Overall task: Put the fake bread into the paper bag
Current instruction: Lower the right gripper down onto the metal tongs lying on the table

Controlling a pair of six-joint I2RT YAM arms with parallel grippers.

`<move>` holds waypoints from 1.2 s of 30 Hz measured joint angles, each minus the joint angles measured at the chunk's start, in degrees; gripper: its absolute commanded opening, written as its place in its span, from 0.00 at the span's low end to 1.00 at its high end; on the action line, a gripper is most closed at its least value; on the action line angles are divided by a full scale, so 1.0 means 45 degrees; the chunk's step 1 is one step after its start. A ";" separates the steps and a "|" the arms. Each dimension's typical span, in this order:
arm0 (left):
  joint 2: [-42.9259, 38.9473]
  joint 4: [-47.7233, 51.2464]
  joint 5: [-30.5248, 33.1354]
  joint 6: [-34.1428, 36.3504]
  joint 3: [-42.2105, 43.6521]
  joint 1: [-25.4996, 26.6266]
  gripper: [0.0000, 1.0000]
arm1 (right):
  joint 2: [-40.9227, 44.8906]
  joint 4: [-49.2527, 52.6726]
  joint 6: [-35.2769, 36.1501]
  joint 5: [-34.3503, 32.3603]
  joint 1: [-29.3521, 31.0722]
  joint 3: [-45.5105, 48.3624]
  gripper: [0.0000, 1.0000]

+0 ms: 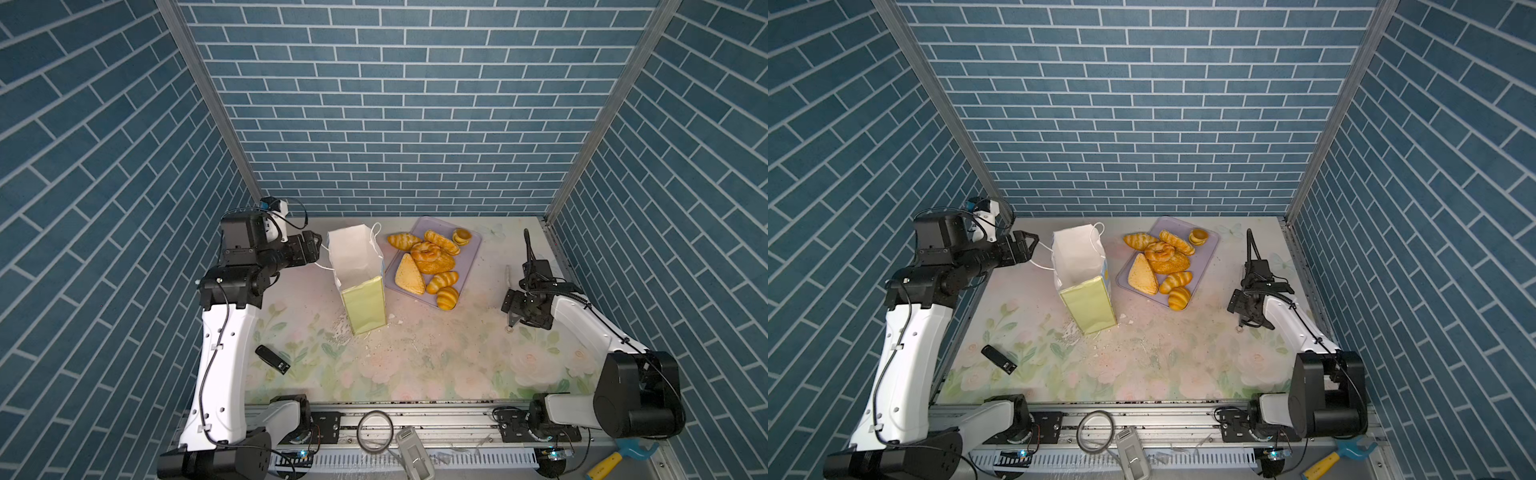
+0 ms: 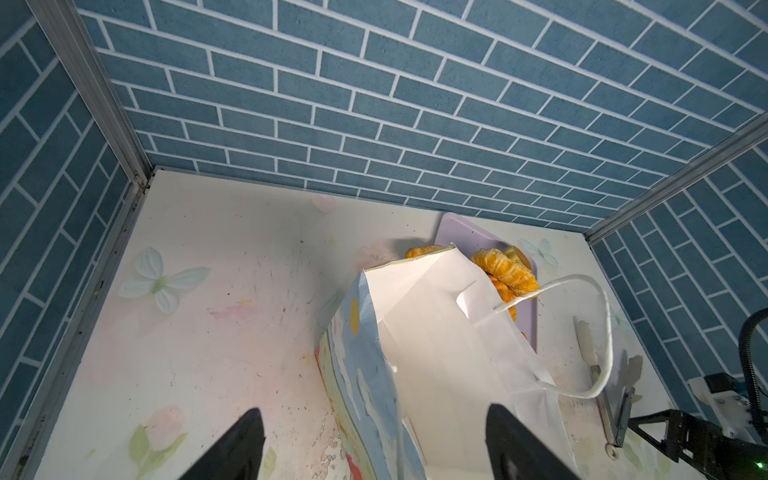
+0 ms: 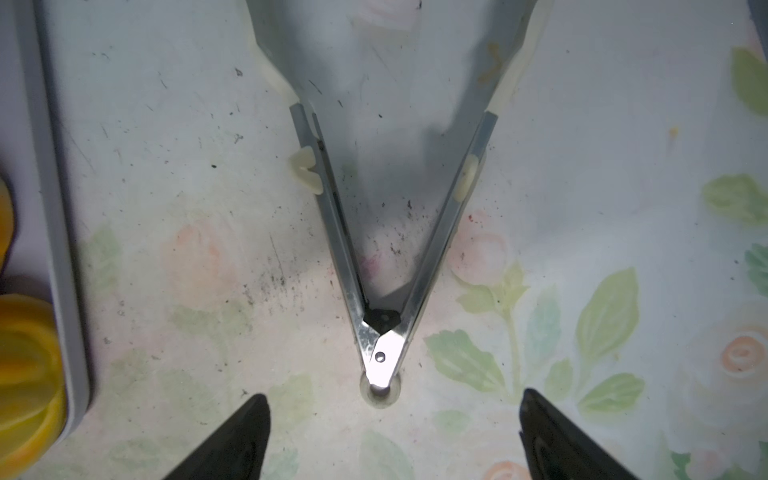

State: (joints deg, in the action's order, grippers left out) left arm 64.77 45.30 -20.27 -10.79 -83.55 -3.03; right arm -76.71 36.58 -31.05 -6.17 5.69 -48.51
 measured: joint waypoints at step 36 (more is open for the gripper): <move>0.0330 -0.0126 -0.0068 0.0389 0.0092 0.0000 0.85 | -0.2773 -0.2793 -0.0063 -0.0175 -0.0364 0.0393 0.78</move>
State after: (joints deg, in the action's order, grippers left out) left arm 66.26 44.73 -20.58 -9.04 -83.13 -3.03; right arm -89.19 24.01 -31.33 -6.96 4.05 -46.74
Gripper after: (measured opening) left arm 0.849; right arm 0.795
